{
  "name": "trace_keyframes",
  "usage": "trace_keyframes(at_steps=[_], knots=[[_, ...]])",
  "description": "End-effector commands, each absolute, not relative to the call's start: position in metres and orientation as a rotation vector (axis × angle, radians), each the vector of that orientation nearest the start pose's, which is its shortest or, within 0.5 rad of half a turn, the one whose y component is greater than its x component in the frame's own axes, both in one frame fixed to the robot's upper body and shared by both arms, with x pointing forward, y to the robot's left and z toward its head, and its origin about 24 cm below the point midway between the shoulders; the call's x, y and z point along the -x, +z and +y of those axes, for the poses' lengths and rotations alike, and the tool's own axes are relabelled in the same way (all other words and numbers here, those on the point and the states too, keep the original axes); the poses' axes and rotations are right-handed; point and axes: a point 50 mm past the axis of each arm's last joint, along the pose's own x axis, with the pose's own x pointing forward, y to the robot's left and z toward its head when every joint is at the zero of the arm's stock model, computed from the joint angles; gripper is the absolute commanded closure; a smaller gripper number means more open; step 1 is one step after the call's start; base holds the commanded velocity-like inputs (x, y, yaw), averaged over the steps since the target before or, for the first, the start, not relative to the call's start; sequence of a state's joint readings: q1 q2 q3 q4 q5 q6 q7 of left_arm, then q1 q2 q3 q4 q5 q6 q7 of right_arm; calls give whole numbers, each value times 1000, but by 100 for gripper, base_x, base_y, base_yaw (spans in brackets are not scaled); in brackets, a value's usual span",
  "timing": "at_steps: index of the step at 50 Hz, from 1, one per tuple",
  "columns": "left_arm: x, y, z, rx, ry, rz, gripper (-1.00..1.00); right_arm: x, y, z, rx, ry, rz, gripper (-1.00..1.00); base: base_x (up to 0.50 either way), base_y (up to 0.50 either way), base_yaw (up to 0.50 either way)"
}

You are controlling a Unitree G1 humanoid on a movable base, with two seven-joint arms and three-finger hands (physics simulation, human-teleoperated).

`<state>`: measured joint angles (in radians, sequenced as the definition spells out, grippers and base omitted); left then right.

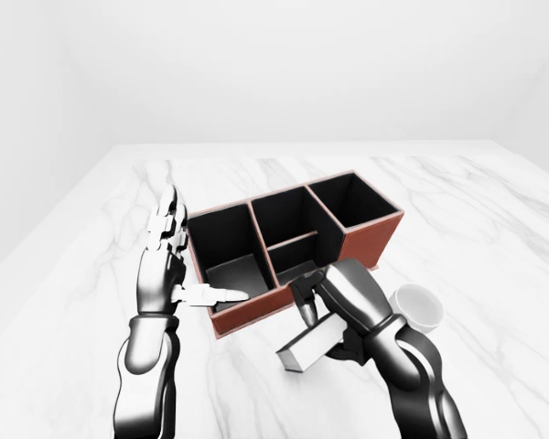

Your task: Pick up the book and place it in the front compartment of the caddy.

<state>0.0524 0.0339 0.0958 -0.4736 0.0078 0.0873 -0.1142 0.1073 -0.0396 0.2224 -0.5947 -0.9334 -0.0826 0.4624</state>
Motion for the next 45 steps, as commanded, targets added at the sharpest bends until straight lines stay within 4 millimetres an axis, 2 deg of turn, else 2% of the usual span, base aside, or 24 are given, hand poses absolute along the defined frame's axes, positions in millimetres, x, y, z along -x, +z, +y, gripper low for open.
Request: trace_keyframes(at_steps=[1, 45], knots=[[-229, 130, 172, -84, -11, -328, -100, -205, 156, -92, 1035, 371, -459, 100, 0, 0, 0], [-229, 132, 173, -83, -7, -338, -100, -237, 207, -98, 1059, 283, -495, 100, 0, 0, 0]])
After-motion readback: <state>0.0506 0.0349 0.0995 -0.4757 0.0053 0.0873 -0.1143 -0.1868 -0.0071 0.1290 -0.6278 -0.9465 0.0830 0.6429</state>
